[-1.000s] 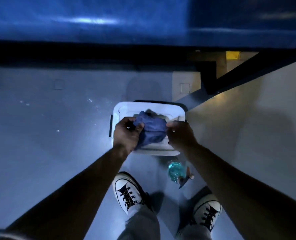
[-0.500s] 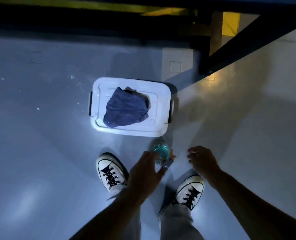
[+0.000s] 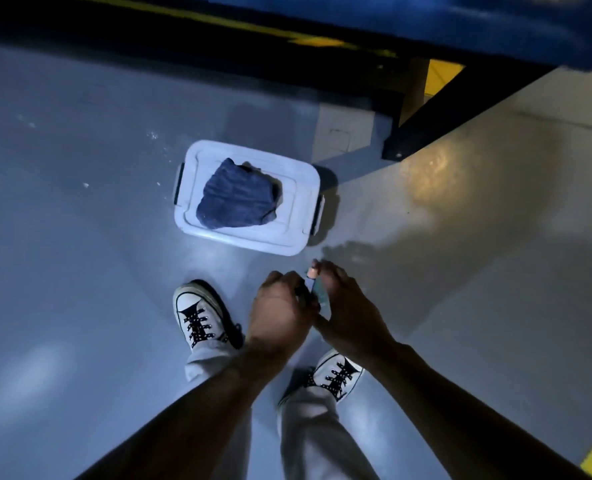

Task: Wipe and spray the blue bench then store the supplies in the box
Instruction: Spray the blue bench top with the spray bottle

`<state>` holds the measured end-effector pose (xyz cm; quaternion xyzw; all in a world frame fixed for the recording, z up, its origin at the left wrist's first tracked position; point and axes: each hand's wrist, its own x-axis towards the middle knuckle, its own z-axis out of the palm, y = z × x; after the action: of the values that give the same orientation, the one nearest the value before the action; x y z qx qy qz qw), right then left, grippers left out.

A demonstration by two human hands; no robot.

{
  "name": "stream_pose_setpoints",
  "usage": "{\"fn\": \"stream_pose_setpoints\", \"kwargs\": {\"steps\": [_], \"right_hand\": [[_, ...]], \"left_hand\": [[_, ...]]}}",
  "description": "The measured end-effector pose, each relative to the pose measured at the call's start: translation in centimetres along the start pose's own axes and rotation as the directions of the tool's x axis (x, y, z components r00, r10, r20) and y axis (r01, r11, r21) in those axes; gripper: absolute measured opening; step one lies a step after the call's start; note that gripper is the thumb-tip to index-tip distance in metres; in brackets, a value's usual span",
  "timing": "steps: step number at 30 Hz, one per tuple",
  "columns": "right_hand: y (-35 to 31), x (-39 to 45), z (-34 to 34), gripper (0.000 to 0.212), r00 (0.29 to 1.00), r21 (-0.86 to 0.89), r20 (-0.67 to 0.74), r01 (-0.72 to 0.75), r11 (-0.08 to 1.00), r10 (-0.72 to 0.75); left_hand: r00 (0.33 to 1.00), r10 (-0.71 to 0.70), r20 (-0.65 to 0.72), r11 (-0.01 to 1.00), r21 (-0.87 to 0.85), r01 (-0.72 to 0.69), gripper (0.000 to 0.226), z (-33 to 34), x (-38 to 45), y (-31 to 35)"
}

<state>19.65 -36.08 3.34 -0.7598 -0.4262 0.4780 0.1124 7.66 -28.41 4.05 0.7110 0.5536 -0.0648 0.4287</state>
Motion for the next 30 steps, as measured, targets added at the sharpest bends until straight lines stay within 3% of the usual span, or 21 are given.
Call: {"fn": "stream_pose_setpoints", "kwargs": {"steps": [5, 8, 11, 16, 19, 21, 25, 30], "right_hand": [[-9.4, -5.1, -7.2, 0.075, 0.981, -0.052, -0.091, 0.167, 0.985, -0.171], [-17.1, -9.1, -11.8, 0.081, 0.967, -0.097, -0.092, 0.228, 0.969, -0.236], [-25.5, -12.6, -15.2, 0.078, 0.924, -0.119, -0.184, 0.317, 0.941, -0.334], [-40.0, -17.1, -19.9, 0.068, 0.847, -0.094, -0.259, 0.457, 0.885, -0.465], [-48.6, -19.0, -21.1, 0.066, 0.83, 0.002, -0.278, 0.503, 0.864, -0.483], [-54.0, -19.4, -21.5, 0.069, 0.808, 0.024, -0.29, 0.542, 0.84, -0.513], [-63.7, -18.7, -21.6, 0.067, 0.744, 0.067, -0.326, 0.633, 0.771, -0.583], [-74.3, -13.6, -19.9, 0.047, 0.747, 0.247, -0.304, 0.661, 0.709, -0.591]], "left_hand": [[0.998, 0.024, -0.054, 0.998, -0.051, -0.027, 0.021, -11.2, -5.2, 5.9], [0.996, 0.027, -0.091, 0.99, -0.133, -0.039, 0.025, -19.6, -9.9, 9.4], [0.992, 0.035, -0.123, 0.974, -0.218, -0.061, 0.024, -28.7, -14.3, 11.9], [0.968, 0.148, -0.201, 0.915, -0.345, -0.211, 0.03, -43.8, -20.2, 13.6], [0.944, 0.176, -0.281, 0.857, -0.428, -0.287, 0.02, -52.0, -23.2, 13.3], [0.927, 0.149, -0.344, 0.82, -0.481, -0.311, 0.017, -57.0, -24.3, 12.7], [0.91, -0.054, -0.411, 0.693, -0.671, -0.262, 0.027, -65.1, -23.5, 10.7], [0.956, -0.11, -0.27, 0.605, -0.782, -0.151, 0.039, -74.1, -19.5, 6.4]]}}
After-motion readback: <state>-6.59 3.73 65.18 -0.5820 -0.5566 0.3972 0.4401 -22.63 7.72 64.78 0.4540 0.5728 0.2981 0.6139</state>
